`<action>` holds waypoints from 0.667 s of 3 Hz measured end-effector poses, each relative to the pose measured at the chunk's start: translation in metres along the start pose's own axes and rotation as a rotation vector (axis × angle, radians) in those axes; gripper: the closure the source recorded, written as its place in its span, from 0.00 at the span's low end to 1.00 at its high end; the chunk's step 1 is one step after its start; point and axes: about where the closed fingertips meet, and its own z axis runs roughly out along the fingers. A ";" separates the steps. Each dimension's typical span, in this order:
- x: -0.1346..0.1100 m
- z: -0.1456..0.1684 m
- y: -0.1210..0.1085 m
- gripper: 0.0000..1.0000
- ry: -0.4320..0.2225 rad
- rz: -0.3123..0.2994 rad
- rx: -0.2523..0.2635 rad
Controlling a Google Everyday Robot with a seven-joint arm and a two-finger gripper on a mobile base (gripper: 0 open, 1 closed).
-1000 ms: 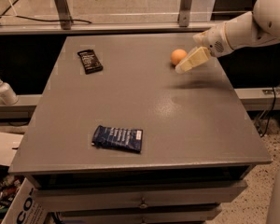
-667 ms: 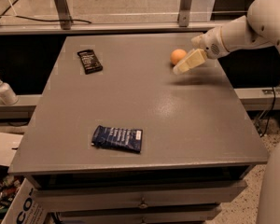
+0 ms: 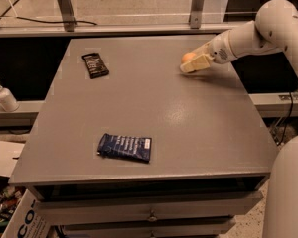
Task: Move orange near rxbar blueberry
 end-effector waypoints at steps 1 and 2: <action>-0.001 0.004 0.000 0.64 -0.007 0.007 -0.006; -0.008 -0.011 0.009 0.87 -0.036 0.000 -0.015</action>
Offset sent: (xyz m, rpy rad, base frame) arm -0.0286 -0.0091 0.0384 0.0651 -0.0363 0.0173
